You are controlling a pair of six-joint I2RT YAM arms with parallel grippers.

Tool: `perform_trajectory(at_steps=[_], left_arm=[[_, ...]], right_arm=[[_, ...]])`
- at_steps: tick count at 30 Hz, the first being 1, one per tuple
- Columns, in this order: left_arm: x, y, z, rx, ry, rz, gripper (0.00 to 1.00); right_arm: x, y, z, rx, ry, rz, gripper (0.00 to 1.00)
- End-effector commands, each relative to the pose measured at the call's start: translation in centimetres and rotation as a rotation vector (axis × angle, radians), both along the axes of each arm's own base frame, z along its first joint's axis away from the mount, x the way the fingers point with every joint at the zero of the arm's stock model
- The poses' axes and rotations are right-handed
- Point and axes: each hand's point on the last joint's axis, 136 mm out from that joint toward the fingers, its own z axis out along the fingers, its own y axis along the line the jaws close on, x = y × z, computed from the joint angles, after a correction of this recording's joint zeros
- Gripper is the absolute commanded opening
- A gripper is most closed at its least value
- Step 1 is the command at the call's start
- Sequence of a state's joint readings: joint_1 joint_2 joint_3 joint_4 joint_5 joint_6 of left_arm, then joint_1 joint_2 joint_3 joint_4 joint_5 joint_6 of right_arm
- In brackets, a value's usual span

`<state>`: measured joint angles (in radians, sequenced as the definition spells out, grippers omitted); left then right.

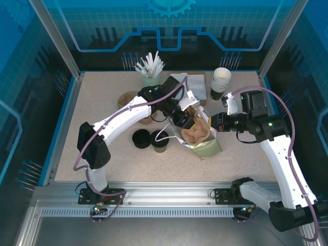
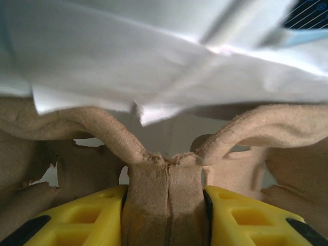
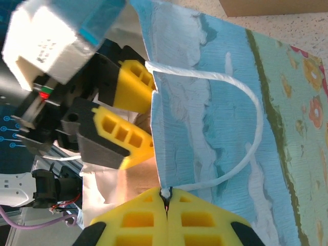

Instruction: Pack the takeout coffee

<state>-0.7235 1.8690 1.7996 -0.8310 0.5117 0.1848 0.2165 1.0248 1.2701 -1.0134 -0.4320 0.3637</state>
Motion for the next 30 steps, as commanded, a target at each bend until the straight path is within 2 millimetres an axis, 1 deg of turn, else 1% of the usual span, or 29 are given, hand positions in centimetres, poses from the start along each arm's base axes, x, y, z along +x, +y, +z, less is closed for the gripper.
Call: perform_trajectory(at_steps=[1,7,11,16,24,30], left_arm=[[0.4,-0.2,-1.8,0.019,0.023,0.004,0.39],[0.6,-0.4,-2.6,0.032,0.030,0.011,0.38],[0.5,-0.4,-2.7,0.033,0.022,0.014,0.38],[0.4,-0.5,-2.1,0.048,-0.044,0.024,0.38],[0.1,-0.9,-2.6,0.135,-0.179,0.014,0.39],[0.0,-1.3,-3.2,0.168,-0.185,-0.008,0.39]], right_arm=[[-0.7,0.9,0.2,0.036,-0.001,0.038,0.00],[-0.5,0.9,0.1,0.038,0.000,0.032,0.00],[-0.4,0.9,0.2,0.043,0.000,0.020,0.00],[-0.2,0.4,0.1,0.047,0.007,-0.034,0.00],[0.1,-0.6,-0.5,0.047,0.033,-0.138,0.00],[0.0,-0.8,-1.0,0.038,0.040,-0.150,0.00]])
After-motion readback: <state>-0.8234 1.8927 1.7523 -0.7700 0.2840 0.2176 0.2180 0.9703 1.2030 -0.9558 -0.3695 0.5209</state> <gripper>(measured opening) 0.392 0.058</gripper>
